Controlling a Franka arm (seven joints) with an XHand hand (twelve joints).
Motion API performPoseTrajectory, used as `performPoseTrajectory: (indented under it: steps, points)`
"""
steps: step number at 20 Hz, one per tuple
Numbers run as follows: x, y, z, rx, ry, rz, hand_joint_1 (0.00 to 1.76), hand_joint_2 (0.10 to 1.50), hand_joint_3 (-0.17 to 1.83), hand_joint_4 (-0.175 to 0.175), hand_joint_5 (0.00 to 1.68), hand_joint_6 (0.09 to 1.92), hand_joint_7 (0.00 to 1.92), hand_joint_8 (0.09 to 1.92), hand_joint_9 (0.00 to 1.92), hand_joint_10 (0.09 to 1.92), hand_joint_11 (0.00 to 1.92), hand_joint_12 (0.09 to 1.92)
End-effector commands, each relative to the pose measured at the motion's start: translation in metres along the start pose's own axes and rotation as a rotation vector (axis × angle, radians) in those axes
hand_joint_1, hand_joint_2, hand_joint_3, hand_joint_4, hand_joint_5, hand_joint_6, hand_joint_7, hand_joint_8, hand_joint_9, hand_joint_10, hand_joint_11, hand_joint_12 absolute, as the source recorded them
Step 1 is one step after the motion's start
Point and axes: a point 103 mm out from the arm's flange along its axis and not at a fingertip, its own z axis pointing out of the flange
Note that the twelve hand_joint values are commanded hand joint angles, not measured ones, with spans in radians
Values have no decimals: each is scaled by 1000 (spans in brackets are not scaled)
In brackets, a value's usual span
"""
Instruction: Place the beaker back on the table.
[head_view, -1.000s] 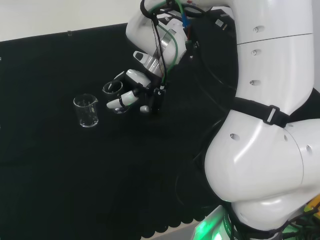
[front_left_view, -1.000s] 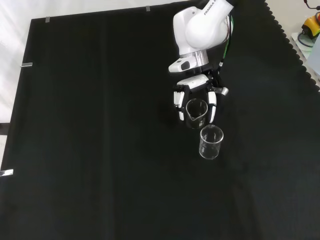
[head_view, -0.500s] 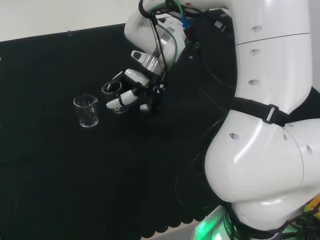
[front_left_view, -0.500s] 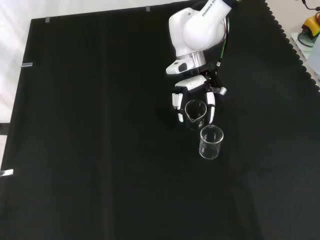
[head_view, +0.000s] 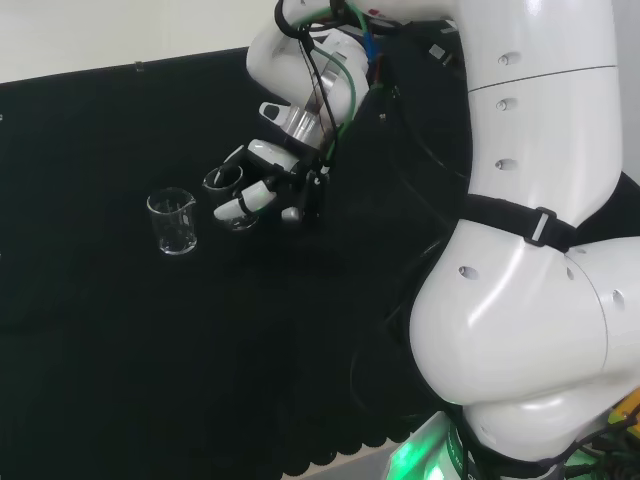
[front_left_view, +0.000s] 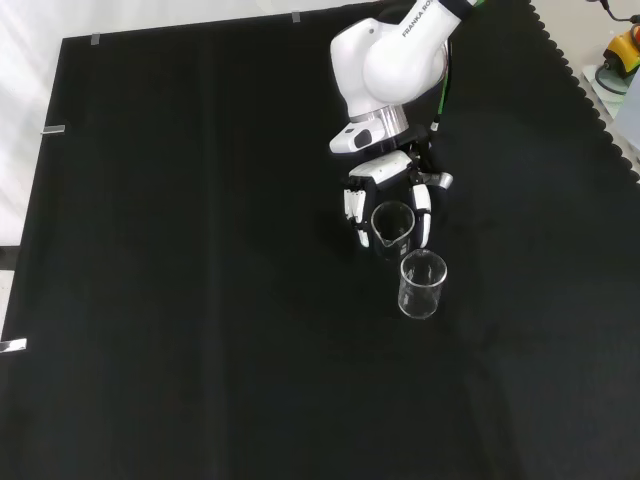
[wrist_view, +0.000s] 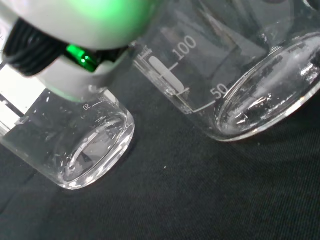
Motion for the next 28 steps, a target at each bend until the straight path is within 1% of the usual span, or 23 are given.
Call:
performPoseTrajectory:
  steps: [1,3,9,17,20,26,27,28]
  points:
    - [-1,-3,-3,-4,-14,2,1174,757,536,-103,1188,752,1587,87,1526,87,1113,846]
    - [-1,-4,-4,-6,-23,3,1166,773,516,-84,1174,769,1572,87,1513,87,1086,866]
    - [0,-6,-5,-16,-42,5,1151,805,467,-49,1151,793,1534,87,1481,87,1030,900]
    - [-4,-7,0,-8,-36,13,1148,811,457,-39,1150,792,1523,87,1473,87,1015,908]
    - [-6,-8,1,-8,-33,18,1144,816,447,-26,1148,793,1522,87,1471,87,1009,919]
    - [-10,-11,-1,-7,-31,19,1142,819,442,-23,1147,793,1517,87,1464,87,1005,923]
    - [-10,-11,-2,-3,-29,20,1140,824,436,-19,1142,799,1514,87,1461,87,1003,925]
    - [-11,-12,-2,1,-31,20,1132,838,419,-6,1129,817,1496,87,1449,87,990,931]
